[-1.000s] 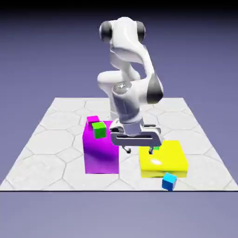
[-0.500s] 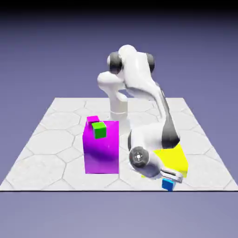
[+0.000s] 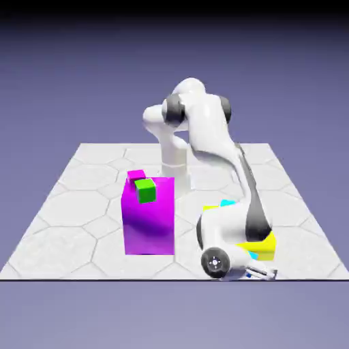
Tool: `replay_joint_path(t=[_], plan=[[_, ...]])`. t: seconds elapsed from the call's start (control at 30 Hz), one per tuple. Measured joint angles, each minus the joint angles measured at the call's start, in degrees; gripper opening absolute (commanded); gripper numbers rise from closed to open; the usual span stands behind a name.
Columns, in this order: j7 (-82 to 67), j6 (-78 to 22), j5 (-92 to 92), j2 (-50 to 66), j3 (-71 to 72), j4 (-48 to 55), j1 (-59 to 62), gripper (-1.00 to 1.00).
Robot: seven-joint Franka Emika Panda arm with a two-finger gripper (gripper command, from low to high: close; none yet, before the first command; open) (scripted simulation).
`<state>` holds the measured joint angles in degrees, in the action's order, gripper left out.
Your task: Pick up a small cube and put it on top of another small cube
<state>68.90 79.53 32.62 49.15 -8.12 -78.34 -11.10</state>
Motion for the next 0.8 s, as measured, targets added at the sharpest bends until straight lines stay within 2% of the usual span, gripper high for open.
replay_joint_path(t=[0.4, 0.47, 0.7, 0.73, 0.8], plan=[[-16.6, -23.4, -20.9, -24.9, -4.5, -7.3, 17.0, -1.00], [-17.0, -23.9, -21.4, -25.5, -4.6, -7.4, 17.4, -1.00], [-17.2, -14.4, -22.0, -30.6, -4.3, -22.0, 15.9, -1.00], [-17.2, -13.7, -22.0, -31.0, -4.3, -23.0, 15.8, 1.00], [-17.2, -13.7, -22.1, -31.0, -4.3, -23.0, 15.8, 1.00]])
